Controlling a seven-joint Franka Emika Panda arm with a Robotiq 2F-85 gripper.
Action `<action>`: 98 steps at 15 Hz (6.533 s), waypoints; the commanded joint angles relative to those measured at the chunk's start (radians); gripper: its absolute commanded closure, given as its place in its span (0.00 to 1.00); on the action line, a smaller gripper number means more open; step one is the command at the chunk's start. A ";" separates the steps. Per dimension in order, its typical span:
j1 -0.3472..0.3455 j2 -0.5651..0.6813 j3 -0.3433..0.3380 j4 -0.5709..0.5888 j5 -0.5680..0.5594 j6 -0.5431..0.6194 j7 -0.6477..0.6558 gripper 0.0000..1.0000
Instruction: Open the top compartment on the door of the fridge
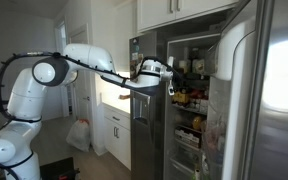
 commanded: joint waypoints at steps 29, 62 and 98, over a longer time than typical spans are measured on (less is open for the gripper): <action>-0.012 -0.029 0.016 0.023 0.060 0.049 -0.072 0.00; -0.023 -0.080 0.089 0.156 0.772 -0.101 -0.765 0.00; -0.055 0.020 0.115 0.160 1.113 -0.240 -1.039 0.00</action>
